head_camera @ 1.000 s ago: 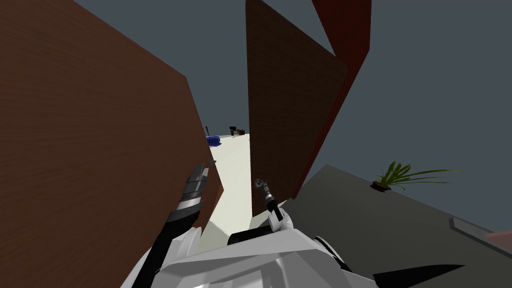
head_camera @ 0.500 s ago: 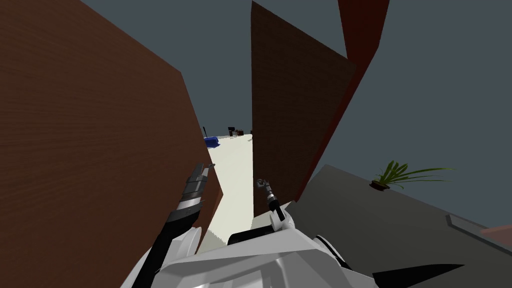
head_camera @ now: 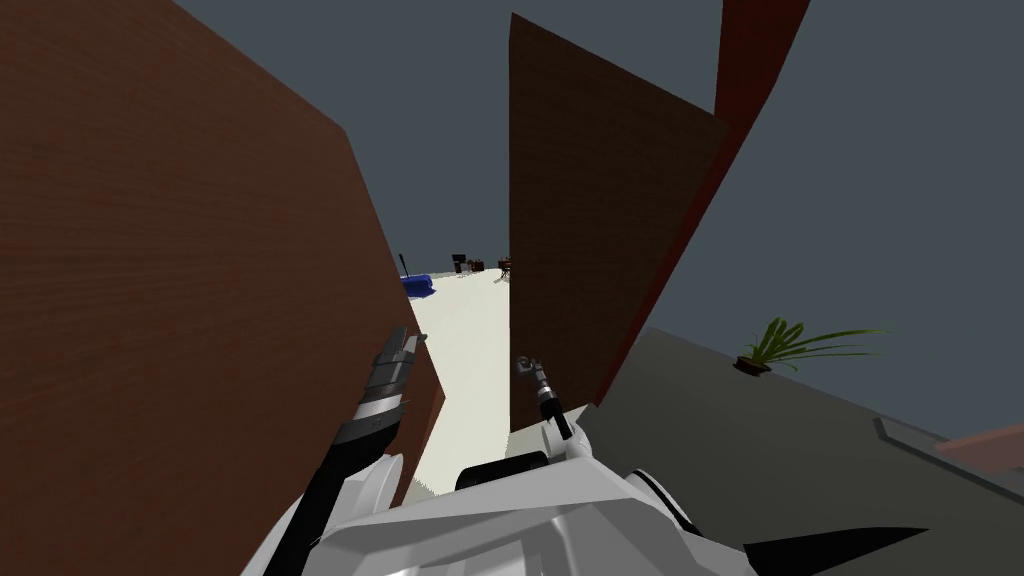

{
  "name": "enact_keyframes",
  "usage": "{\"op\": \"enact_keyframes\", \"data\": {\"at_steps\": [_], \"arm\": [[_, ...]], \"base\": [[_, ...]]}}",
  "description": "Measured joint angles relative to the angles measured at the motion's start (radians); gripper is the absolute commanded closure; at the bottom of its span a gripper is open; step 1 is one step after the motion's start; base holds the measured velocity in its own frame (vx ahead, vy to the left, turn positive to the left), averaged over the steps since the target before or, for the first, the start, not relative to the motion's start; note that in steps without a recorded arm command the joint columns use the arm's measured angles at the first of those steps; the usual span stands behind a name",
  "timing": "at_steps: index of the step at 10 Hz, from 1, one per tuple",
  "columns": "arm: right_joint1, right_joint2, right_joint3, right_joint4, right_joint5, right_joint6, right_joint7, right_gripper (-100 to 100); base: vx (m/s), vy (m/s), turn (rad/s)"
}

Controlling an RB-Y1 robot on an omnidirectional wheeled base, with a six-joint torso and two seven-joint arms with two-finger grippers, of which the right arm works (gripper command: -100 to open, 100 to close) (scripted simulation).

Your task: Push the door open

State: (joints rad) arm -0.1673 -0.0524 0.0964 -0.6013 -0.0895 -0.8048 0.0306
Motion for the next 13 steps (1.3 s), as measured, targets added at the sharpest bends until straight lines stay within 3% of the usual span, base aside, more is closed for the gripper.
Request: {"op": "enact_keyframes", "data": {"at_steps": [3, 8, 13], "arm": [[0.017, -0.003, -0.033, -0.039, -0.014, 0.022, 0.012, 100], [0.01, 0.002, -0.094, -0.022, -0.04, 0.011, 0.028, 100], [0.025, 0.002, -0.131, -0.05, -0.056, 0.023, 0.042, 100]], "base": [[0.151, 0.129, -0.071], [0.161, 0.108, -0.068], [0.114, 0.048, -0.048]]}}
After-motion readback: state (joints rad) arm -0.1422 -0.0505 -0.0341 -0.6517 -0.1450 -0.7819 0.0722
